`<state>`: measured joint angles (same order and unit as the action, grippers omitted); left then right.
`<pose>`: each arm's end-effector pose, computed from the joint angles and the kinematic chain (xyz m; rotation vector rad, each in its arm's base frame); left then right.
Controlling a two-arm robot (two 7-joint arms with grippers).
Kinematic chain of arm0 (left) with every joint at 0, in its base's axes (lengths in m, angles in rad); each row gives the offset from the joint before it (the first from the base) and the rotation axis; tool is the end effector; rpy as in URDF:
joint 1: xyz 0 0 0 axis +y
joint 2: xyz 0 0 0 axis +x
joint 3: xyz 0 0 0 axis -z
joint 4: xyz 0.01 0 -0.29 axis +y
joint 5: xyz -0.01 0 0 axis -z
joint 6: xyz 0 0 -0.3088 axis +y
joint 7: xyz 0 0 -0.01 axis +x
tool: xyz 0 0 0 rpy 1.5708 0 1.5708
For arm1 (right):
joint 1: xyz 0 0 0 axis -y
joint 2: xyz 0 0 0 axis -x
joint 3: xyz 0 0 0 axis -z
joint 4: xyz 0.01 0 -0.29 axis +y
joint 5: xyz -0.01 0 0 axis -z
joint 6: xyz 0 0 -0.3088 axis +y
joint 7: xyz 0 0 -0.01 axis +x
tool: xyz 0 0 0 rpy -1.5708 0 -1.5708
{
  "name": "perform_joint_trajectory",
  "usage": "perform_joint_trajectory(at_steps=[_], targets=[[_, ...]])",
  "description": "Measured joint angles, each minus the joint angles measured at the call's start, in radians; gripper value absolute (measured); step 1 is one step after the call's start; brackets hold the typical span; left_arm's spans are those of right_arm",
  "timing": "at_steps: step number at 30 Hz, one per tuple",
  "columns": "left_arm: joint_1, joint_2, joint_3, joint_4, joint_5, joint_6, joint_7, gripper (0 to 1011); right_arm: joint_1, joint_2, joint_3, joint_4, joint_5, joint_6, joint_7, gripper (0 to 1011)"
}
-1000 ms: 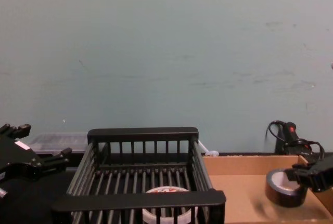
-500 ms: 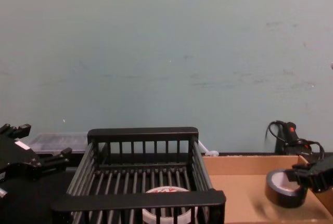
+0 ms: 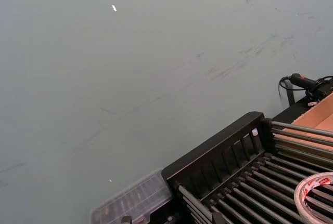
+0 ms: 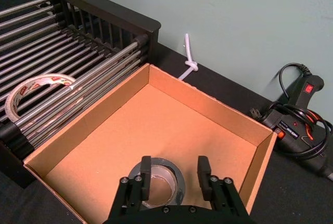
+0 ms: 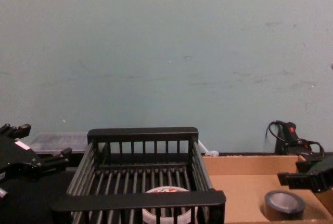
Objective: Pick up the white tape and place it into the black box , Pick up the silver tape and place it into the brown box.
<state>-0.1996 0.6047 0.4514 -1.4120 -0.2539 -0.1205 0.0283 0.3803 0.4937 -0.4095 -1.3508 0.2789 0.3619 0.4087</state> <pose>0.3581 0.0827 -0.3022 0.3044 -0.2851 1.2480 0.4143 -0.0644 -0.2526 -0.4927 0.0956 -0.9551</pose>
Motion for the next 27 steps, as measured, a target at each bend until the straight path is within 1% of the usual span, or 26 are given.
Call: perform_joint_trajectory(at_steps=[3,4,6,8,9,11,13,15,18,23,27], targets=[[0.0,0.0,0.0,0.0,0.0,0.0,0.0,1001,0.0,0.0,0.0,0.0,0.0,0.0,0.0,607],[0.0,0.0,0.0,0.0,0.0,0.0,0.0,1001,0.0,0.0,0.0,0.0,0.0,0.0,0.0,668],[0.0,0.0,0.0,0.0,0.0,0.0,0.0,1001,0.0,0.0,0.0,0.0,0.0,-0.001,0.0,686],[0.0,0.0,0.0,0.0,0.0,0.0,0.0,1001,0.0,0.0,0.0,0.0,0.0,-0.001,0.0,784],[0.0,0.0,0.0,0.0,0.0,0.0,0.0,1001,0.0,0.0,0.0,0.0,0.001,-0.001,0.0,801],[0.0,0.0,0.0,0.0,0.0,0.0,0.0,1001,0.0,0.0,0.0,0.0,0.001,-0.001,0.0,872],[0.0,0.0,0.0,0.0,0.0,0.0,0.0,1001,0.0,0.0,0.0,0.0,0.001,-0.001,0.0,905],[0.0,0.0,0.0,0.0,0.0,0.0,0.0,1001,0.0,0.0,0.0,0.0,0.001,-0.001,0.0,969],[0.0,0.0,0.0,0.0,0.0,0.0,0.0,1001,0.0,0.0,0.0,0.0,0.001,-0.001,0.0,1002],[0.0,0.0,0.0,0.0,0.0,0.0,0.0,1001,0.0,0.0,0.0,0.0,0.0,-0.001,0.0,1002],[0.0,0.0,0.0,0.0,0.0,0.0,0.0,1001,-0.011,-0.003,0.009,-0.014,-0.018,-0.004,-0.019,1002]])
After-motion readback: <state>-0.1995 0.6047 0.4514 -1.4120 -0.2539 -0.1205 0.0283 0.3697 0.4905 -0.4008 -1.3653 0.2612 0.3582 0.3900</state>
